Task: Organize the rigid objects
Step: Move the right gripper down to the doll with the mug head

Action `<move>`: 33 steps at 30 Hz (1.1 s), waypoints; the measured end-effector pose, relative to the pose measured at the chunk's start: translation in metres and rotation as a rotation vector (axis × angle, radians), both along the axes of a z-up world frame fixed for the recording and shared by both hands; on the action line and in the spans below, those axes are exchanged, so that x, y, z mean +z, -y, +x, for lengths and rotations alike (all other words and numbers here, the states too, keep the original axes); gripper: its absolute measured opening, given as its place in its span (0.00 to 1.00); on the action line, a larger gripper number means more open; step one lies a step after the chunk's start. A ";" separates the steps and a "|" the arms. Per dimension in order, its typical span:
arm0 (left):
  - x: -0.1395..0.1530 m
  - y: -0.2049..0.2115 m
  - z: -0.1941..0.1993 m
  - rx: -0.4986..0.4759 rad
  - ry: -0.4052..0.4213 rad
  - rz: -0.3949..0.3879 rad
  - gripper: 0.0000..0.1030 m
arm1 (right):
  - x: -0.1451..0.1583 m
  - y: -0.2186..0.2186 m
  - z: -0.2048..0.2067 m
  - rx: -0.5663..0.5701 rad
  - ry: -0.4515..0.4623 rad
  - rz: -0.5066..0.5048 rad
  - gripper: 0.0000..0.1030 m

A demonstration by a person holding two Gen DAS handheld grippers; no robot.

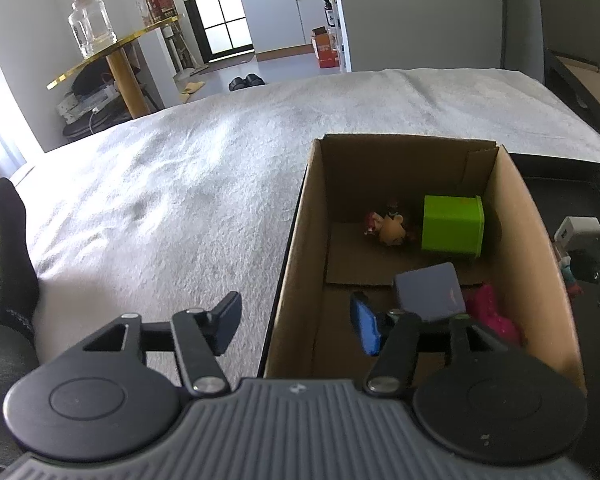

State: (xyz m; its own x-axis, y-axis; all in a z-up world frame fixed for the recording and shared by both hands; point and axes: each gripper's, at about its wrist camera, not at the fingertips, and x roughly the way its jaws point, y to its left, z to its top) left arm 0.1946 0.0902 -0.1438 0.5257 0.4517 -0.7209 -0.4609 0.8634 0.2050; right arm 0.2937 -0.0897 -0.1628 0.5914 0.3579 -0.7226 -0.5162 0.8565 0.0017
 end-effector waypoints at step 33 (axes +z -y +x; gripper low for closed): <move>-0.005 0.001 0.006 0.029 -0.004 0.035 0.63 | -0.044 0.011 0.009 -0.020 -0.111 -0.018 0.35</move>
State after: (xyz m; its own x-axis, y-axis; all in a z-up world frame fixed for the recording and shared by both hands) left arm 0.2003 0.0889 -0.1483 0.5094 0.4913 -0.7065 -0.4847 0.8422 0.2361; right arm 0.3024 -0.1003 -0.2065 0.5146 0.3330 -0.7901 -0.4963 0.8671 0.0422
